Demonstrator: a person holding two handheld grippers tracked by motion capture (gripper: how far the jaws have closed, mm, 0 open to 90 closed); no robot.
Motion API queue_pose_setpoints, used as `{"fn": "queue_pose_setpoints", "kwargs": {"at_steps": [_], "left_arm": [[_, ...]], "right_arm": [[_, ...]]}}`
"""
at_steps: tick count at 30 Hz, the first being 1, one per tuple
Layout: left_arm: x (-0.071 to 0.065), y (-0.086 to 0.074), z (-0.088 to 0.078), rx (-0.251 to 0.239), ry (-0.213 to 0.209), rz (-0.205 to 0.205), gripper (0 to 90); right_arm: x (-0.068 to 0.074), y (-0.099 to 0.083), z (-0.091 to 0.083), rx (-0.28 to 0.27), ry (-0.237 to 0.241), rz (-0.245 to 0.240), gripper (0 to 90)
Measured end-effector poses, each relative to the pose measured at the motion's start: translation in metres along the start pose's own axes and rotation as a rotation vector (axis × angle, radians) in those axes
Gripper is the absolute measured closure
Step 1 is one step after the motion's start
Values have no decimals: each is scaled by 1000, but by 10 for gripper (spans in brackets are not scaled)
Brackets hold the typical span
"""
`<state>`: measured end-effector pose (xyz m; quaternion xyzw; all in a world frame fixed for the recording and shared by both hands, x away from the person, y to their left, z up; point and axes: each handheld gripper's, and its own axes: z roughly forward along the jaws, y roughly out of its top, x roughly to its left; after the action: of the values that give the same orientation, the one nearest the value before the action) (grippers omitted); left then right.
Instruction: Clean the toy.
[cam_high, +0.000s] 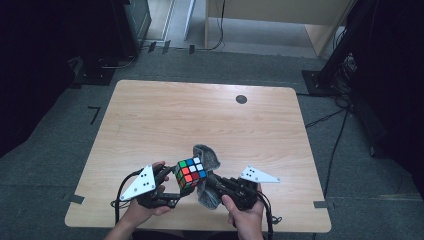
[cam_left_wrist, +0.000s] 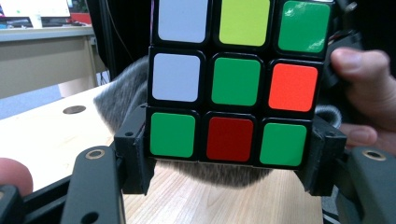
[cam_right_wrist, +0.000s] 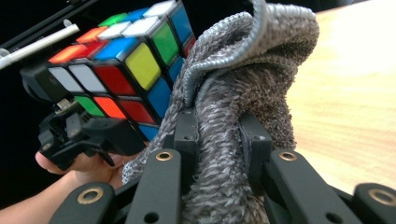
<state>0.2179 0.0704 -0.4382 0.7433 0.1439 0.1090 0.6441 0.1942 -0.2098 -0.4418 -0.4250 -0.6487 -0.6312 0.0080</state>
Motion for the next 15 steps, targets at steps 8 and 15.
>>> {"fn": "queue_pose_setpoints", "kwargs": {"at_steps": [8,15], "left_arm": [[-1,-3,3,35,-2,18,338],[0,-2,2,38,-33,19,338]], "right_arm": [[6,12,-16,-106,6,-35,740],[0,4,-6,-50,17,-4,738]]}}
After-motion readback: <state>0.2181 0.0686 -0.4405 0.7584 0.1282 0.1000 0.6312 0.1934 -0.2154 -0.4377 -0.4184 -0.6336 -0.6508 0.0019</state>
